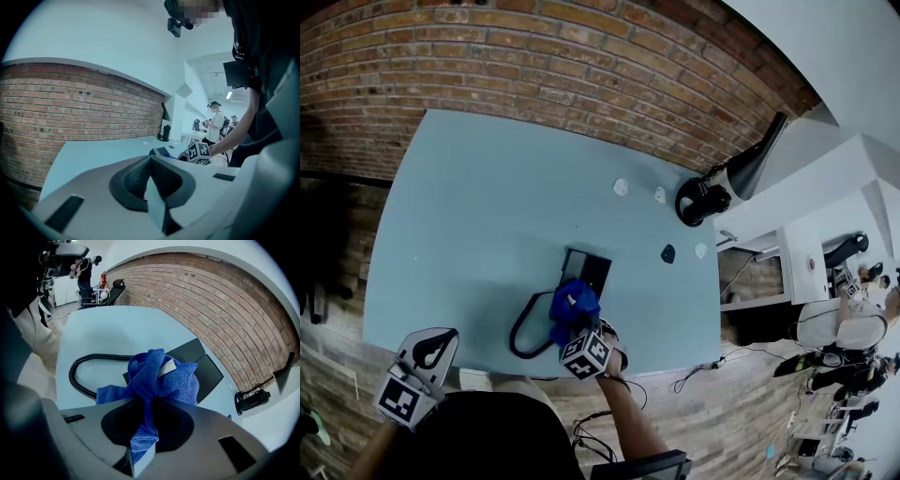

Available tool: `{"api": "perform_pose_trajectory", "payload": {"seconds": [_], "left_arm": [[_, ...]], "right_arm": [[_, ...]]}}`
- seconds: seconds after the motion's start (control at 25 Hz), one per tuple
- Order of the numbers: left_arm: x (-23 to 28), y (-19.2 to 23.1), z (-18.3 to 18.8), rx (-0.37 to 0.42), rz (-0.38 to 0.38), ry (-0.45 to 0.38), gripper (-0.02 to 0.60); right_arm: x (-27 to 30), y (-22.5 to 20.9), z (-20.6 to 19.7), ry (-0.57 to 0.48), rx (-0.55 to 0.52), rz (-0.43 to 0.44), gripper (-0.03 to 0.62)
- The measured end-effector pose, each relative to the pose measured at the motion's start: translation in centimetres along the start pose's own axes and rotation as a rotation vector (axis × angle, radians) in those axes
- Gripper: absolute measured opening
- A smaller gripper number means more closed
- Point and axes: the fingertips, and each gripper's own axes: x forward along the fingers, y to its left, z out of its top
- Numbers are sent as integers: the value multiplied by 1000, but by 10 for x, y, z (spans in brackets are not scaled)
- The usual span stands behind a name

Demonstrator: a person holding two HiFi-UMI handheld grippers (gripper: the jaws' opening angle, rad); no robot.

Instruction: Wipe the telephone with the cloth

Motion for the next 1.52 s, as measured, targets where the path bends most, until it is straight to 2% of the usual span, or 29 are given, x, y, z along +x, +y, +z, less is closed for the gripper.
{"api": "perform_pose_trajectory", "payload": {"seconds": [0.12,0.2,0.36,0.44,0.56,0.68,0.76,0.84,0.96,1.04,1.16,1.24,1.36,1.52], "left_arm": [[0,0,-1,-1,-1,-2,15],[-1,-1,-2,-1,-3,-5,15],[-2,2,-2,-11,9,-5,15],[-3,6,-2,-21,23,-4,15],[-6,10,-1,-26,32,-2,15],[-7,12,-2,-28,38,-7,15],[-9,12,-3,-25,38,-5,15],[-9,11,-3,-20,36,-6,15],[-10,9,-2,-17,37,-6,15],[-11,10,-2,-21,43,-5,15],[-12,10,-2,-19,51,-6,15],[-13,10,-1,-17,54,-8,15],[-15,11,-2,-12,58,-6,15],[-16,10,-4,-11,58,-3,15]], "right_arm": [[0,9,-5,4,11,12,71],[0,17,-8,16,46,49,71],[-7,50,-15,69,184,283,71],[-19,60,-12,50,282,394,71],[-46,48,9,-37,459,527,71],[-77,9,36,-105,534,593,71],[-97,-35,56,-164,528,545,71],[-118,-83,79,-247,507,456,71],[-149,-144,111,-372,465,298,71],[-156,-172,120,-401,422,178,71],[-133,-192,104,-328,341,35,71],[-103,-186,79,-225,271,-5,71],[-57,-161,48,-89,170,-4,71],[-16,-133,30,-27,174,40,71]]}}
